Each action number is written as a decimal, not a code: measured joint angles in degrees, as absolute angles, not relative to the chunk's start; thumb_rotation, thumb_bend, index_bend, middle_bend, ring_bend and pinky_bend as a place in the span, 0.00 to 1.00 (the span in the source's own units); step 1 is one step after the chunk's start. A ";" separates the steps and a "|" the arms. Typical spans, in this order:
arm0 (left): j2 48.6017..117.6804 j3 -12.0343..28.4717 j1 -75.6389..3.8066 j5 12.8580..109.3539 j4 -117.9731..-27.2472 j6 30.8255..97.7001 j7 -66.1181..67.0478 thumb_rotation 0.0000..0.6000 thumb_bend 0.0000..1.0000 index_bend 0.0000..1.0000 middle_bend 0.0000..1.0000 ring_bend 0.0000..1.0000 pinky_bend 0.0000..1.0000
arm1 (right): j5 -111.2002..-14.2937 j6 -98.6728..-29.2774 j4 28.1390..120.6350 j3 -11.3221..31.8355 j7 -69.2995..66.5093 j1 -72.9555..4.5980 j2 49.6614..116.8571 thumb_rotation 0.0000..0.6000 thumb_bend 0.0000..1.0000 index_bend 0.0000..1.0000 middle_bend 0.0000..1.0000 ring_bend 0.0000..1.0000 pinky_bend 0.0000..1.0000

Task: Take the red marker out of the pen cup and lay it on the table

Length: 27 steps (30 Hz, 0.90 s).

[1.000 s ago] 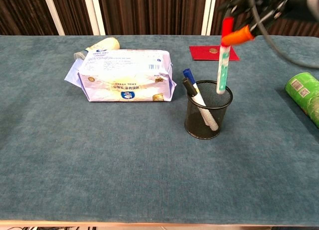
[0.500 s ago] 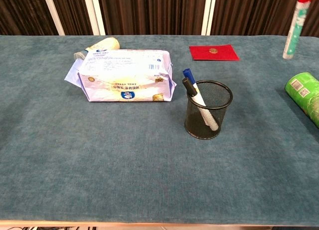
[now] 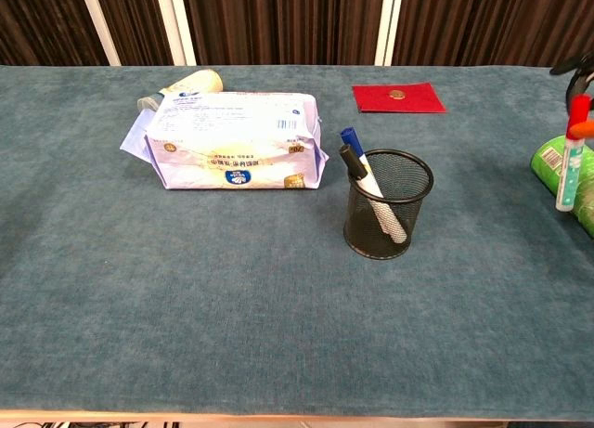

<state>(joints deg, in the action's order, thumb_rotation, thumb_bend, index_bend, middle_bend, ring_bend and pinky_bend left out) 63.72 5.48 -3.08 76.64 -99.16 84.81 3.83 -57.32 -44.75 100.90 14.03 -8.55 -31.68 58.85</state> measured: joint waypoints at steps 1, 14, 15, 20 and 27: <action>63.70 5.50 -3.09 76.59 -99.17 84.77 3.76 1.00 0.45 0.15 0.03 0.08 0.04 | -57.01 -44.62 100.35 13.65 -7.67 -32.15 59.96 1.00 0.56 0.64 0.00 0.05 0.16; 63.49 5.49 -3.12 76.66 -99.18 84.67 3.35 1.00 0.45 0.15 0.03 0.08 0.04 | -47.68 -44.31 100.02 11.95 4.35 -38.74 64.05 1.00 0.14 0.00 0.00 0.00 0.16; 63.48 5.47 -3.11 76.68 -99.18 84.67 3.35 1.00 0.45 0.15 0.03 0.08 0.04 | -46.70 -44.71 100.40 12.01 5.12 -39.19 64.03 1.00 0.14 0.00 0.00 0.00 0.16; 63.39 5.47 -3.06 76.72 -99.30 84.75 3.16 1.00 0.45 0.15 0.03 0.08 0.04 | -43.20 -47.84 102.81 12.15 10.25 -41.33 62.96 1.00 0.14 0.00 0.00 0.00 0.16; 63.31 5.39 -2.99 76.94 -99.41 84.96 3.24 1.00 0.45 0.15 0.03 0.08 0.04 | -42.79 -53.25 107.46 12.73 11.56 -40.71 58.54 1.00 0.15 0.00 0.00 0.00 0.16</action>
<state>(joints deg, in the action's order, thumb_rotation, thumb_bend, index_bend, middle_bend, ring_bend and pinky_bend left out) 63.31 5.39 -2.99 76.94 -99.41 84.96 3.24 -42.79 -53.25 107.46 12.73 11.56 -40.71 58.54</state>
